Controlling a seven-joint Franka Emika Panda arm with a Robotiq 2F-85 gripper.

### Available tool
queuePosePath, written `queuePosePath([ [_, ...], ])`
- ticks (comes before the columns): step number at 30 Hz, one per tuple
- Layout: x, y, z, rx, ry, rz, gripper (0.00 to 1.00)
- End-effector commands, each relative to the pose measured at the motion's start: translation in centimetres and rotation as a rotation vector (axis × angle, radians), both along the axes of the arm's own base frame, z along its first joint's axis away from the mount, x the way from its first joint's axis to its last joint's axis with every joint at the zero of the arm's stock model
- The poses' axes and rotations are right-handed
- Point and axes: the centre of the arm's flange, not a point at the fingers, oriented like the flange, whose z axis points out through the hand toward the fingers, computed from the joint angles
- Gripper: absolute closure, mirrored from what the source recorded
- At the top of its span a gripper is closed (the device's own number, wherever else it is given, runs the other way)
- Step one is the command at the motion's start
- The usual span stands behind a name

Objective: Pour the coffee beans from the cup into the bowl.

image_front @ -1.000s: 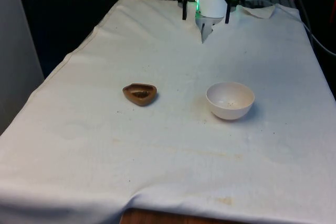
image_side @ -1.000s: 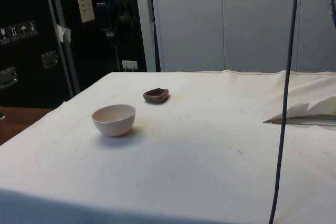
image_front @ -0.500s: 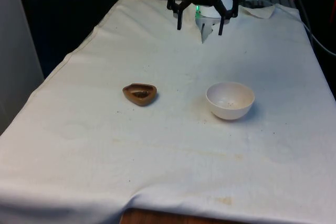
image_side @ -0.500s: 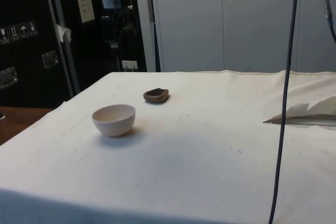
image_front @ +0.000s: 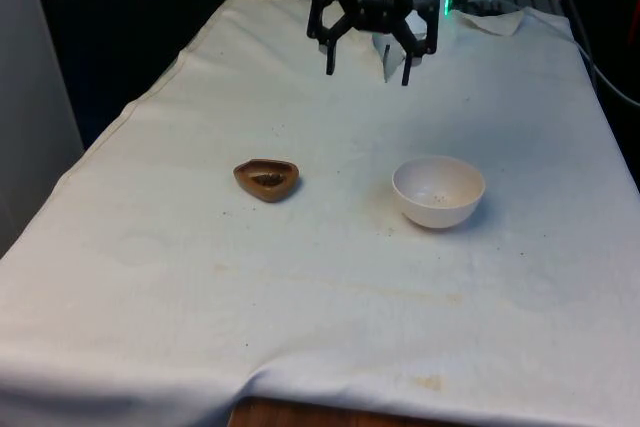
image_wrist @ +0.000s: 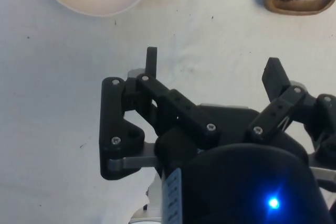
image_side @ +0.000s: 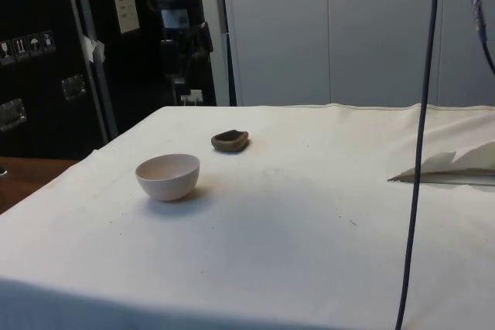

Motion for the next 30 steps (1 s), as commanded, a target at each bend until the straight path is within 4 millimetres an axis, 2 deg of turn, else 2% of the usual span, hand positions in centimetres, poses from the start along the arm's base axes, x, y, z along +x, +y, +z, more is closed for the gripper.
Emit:
queuePosePath([
  [1,0.0,-0.3,-0.4,-0.004,-0.011,0.001,0.0],
  [30,-0.3,-3.9,-6.1,-0.019,-0.01,-0.014,0.0],
])
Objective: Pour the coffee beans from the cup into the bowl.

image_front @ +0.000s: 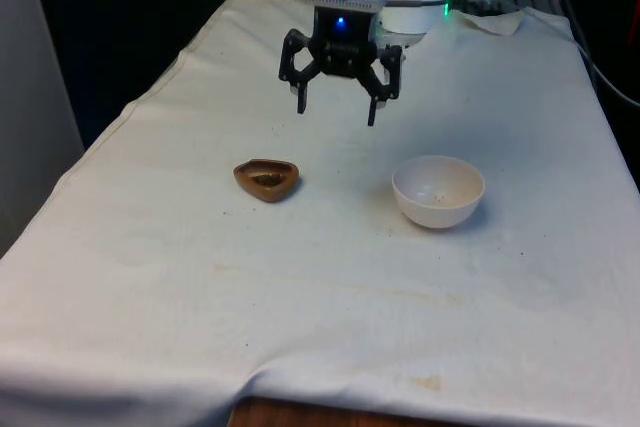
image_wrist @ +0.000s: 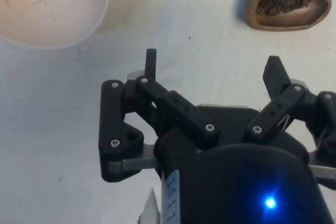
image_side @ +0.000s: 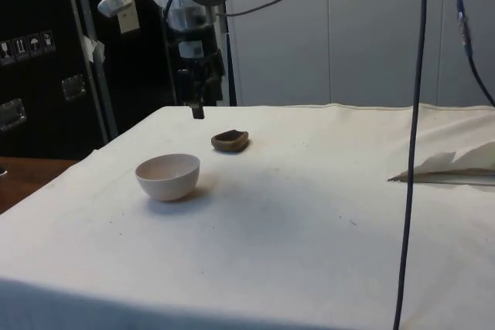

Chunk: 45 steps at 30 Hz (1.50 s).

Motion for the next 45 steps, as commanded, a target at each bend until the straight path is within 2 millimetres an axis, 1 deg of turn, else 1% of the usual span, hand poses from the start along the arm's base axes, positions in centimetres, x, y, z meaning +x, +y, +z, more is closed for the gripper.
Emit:
queuePosePath([
  [1,0.0,-0.4,-0.5,-0.005,-0.009,0.001,0.0],
  [4,0.0,-0.7,-1.1,-0.008,-0.012,0.0,0.0],
  [5,0.0,-0.6,-0.9,-0.004,-0.002,-0.003,0.0],
  [7,0.1,-1.0,-1.7,-0.012,-0.012,0.0,0.0],
  [12,0.1,-1.4,-2.7,-0.019,-0.012,-0.004,0.0],
  [23,0.3,-1.4,-3.6,-0.015,-0.014,-0.005,0.0],
  [29,0.4,-2.1,-4.5,-0.024,-0.037,-0.006,0.0],
  [42,0.4,-2.9,-5.4,-0.037,-0.035,-0.013,0.0],
  [43,0.3,-2.8,-5.2,-0.03,-0.03,-0.016,0.0],
  [45,0.4,-3.0,-5.6,-0.037,-0.033,-0.015,0.0],
])
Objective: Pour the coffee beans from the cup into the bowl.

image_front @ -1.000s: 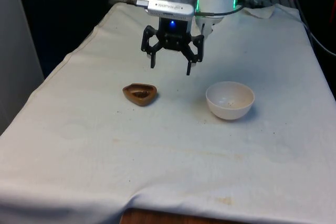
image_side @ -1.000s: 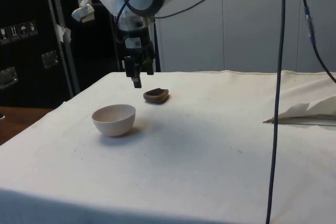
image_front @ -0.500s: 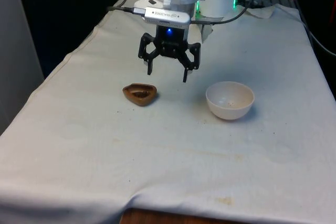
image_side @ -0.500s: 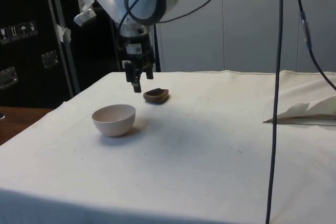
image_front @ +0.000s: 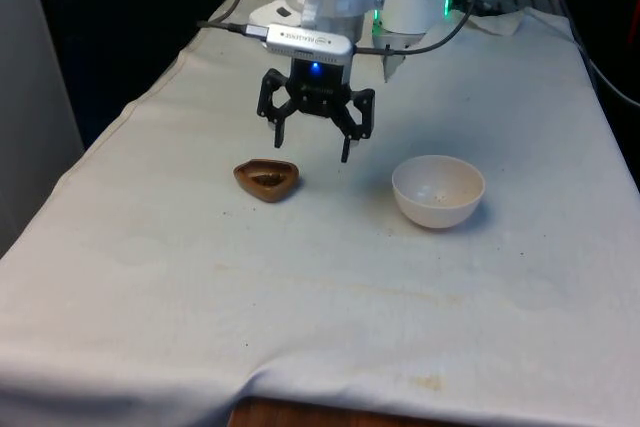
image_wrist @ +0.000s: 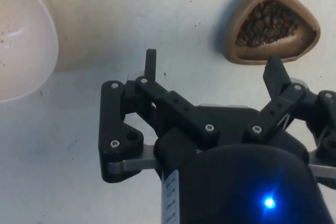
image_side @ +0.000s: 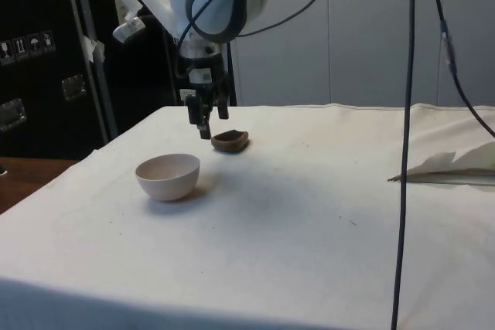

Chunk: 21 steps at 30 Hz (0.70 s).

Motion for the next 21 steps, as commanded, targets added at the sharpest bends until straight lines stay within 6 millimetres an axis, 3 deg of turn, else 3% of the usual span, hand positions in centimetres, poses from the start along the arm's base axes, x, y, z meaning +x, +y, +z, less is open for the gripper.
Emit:
queuePosePath([
  [1,0.1,-0.2,-0.2,-0.006,-0.006,0.001,0.0],
  [21,-0.8,-0.8,-2.1,-0.022,-0.047,-0.011,0.0],
])
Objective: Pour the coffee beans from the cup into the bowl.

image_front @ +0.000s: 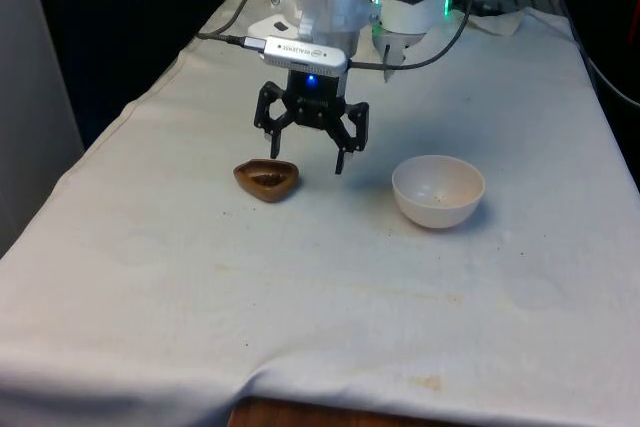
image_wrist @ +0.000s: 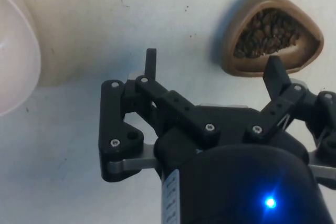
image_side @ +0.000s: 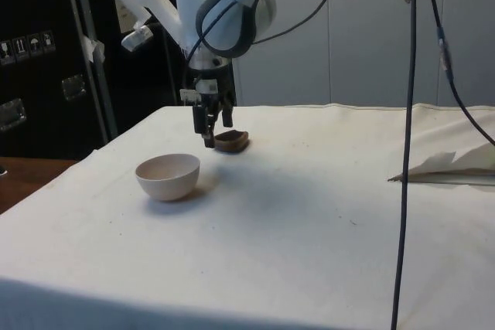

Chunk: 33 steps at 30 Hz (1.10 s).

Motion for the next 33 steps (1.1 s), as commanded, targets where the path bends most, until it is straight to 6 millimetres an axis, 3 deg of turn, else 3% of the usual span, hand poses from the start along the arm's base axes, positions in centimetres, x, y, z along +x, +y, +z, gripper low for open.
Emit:
queuePosePath([
  [1,-0.1,-0.2,-0.1,-0.014,-0.013,-0.003,0.0],
  [18,0.1,-1.8,-0.9,-0.026,-0.005,-0.026,0.0],
  [33,0.3,-2.0,-2.0,-0.032,-0.003,-0.066,0.0],
])
